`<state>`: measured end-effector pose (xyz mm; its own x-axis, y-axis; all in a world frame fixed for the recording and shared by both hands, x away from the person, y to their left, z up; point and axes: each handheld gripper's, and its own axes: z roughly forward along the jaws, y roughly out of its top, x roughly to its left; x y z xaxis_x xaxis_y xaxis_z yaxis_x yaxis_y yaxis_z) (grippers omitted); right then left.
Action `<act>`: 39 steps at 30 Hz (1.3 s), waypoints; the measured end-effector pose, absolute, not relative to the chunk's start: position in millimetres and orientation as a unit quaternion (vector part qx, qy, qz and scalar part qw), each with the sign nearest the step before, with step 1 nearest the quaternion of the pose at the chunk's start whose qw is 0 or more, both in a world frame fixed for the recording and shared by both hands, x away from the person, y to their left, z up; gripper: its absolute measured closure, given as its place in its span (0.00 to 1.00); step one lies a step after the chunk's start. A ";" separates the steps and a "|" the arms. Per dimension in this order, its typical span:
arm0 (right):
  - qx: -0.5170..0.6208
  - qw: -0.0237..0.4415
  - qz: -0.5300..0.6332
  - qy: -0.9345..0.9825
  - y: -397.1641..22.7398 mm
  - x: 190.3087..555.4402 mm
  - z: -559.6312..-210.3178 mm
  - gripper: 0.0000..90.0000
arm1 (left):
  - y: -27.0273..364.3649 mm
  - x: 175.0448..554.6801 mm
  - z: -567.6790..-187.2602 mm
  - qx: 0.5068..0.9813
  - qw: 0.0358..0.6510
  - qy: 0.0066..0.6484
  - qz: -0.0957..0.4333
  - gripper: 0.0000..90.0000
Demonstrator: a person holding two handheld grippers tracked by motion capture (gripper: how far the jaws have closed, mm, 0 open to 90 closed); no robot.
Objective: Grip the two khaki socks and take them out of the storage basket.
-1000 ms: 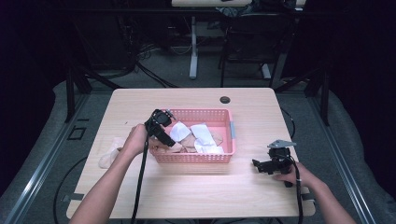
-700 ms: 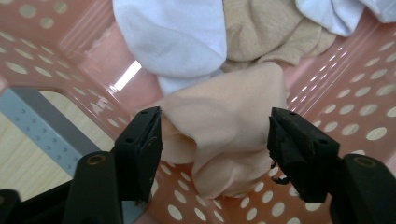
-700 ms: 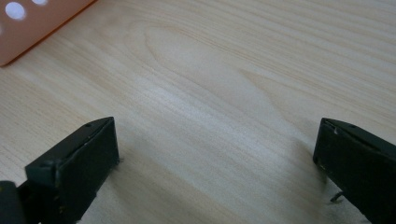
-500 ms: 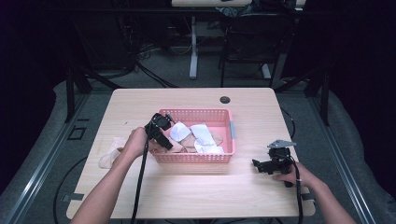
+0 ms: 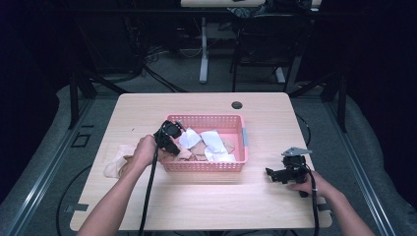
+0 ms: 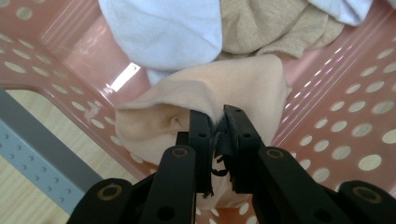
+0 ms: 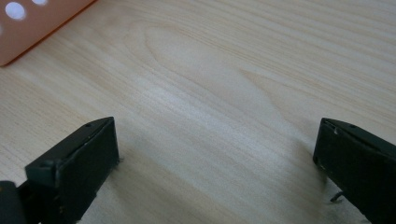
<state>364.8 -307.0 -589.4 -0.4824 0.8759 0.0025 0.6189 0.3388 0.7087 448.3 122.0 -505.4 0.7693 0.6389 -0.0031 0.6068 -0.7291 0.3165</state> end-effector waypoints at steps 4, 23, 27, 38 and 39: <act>0.470 0.194 0.331 0.795 -307.0 364.8 -589.4 0.00 | 121.6 447.3 -503.9 0.929 0.155 0.332 0.056 0.93; 0.470 0.194 0.331 0.795 -307.0 364.8 -589.4 0.00 | 130.2 442.4 -463.9 0.920 0.199 0.326 0.086 0.94; 0.470 0.194 0.331 0.795 -307.0 364.8 -589.4 0.00 | 130.8 443.3 -456.1 0.921 0.199 0.322 0.089 0.94; 0.470 0.194 0.331 0.795 -307.0 364.8 -589.5 0.00 | 132.6 443.3 -436.4 0.923 0.199 0.316 0.099 0.94; 0.470 0.194 0.331 0.795 -307.0 364.8 -589.4 0.00 | 132.6 443.1 -433.9 0.922 0.200 0.316 0.099 0.94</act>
